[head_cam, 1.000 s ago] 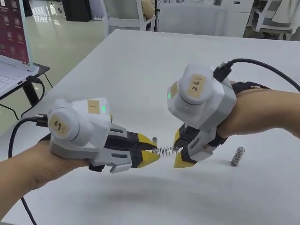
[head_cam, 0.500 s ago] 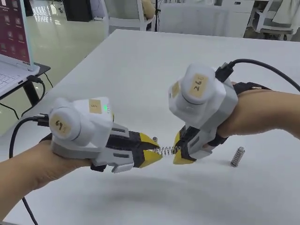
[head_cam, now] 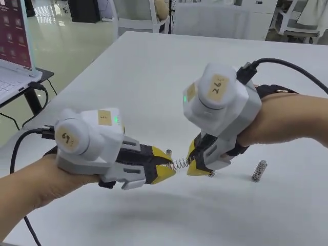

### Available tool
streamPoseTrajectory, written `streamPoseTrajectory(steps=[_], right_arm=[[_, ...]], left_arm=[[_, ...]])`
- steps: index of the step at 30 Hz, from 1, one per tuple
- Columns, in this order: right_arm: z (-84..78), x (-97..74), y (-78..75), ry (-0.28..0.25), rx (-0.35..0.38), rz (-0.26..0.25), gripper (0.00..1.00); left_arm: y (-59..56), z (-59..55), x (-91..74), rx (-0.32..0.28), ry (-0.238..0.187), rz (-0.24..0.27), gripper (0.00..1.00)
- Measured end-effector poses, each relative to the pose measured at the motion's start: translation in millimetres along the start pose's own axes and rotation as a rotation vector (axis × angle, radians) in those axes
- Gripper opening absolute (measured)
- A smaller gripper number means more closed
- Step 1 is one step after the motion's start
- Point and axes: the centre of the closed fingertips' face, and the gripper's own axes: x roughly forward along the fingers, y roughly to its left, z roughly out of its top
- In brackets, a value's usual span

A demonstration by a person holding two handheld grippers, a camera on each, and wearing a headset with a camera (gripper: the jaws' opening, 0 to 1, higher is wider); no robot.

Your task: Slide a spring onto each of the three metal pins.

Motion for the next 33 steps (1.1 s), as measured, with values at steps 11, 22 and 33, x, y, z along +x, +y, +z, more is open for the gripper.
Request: streamPoseTrajectory(steps=[11, 22, 33], right_arm=[[13.7, -6.7, 3.6, -0.026, -0.021, 0.0, 0.09], [21.8, -12.7, 5.5, -0.04, -0.044, -0.003, 0.09], [23.8, -11.7, 6.5, -0.033, -0.047, 0.005, 0.09]], left_arm=[[-1.9, -3.2, 2.8, 0.006, 0.015, -0.009, 0.02], [-3.8, 1.3, 5.4, 0.009, 0.006, -0.013, 0.02], [-5.6, 0.8, 5.2, -0.007, 0.008, -0.017, 0.02]])
